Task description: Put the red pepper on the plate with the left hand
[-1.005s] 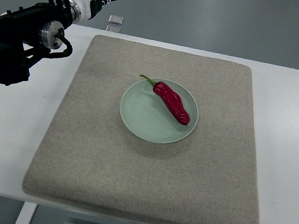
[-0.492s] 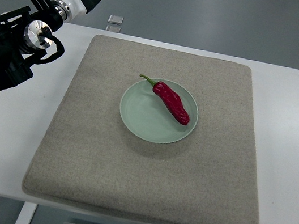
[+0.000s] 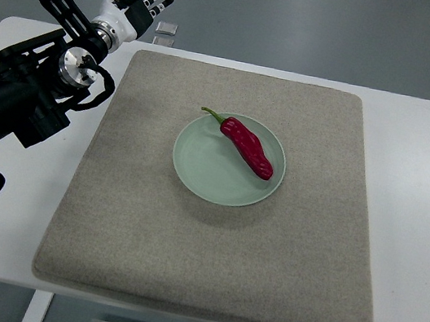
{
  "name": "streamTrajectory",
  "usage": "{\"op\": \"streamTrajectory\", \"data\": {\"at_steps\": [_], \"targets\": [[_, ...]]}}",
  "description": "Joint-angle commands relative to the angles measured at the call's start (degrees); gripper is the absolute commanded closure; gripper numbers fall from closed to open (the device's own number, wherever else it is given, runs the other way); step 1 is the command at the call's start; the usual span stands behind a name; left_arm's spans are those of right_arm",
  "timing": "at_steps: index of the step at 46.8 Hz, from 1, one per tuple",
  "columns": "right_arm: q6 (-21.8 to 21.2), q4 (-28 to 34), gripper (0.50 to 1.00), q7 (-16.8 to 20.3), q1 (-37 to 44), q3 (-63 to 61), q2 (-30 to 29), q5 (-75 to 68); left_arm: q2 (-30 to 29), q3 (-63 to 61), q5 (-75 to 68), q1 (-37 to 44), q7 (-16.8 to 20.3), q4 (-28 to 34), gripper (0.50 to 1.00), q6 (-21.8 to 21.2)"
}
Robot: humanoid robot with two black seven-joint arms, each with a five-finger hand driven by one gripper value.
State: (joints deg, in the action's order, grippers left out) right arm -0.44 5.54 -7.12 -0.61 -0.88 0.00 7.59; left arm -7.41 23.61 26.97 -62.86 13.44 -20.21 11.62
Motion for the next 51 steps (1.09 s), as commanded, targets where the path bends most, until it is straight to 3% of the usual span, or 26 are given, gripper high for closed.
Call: {"op": "streamTrajectory", "data": {"at_steps": [1,44,51], "targets": [[0.0,0.0,0.572,0.0,0.0,0.0,0.0,0.0,0.1,0.1,-0.1,0.1,0.1,0.2,0.508,1.7],[-0.3,0.0,0.57,0.0,0.0,-0.1,0.0,0.0,0.2,0.0,-1.0,0.4,0.4,0.5,0.506,2.4],[-1.0,2.6,0.572,0.2,0.0,-0.1,0.0,0.3,0.2,0.0,-1.0,0.2,0.4,0.5,0.508,2.4]]}}
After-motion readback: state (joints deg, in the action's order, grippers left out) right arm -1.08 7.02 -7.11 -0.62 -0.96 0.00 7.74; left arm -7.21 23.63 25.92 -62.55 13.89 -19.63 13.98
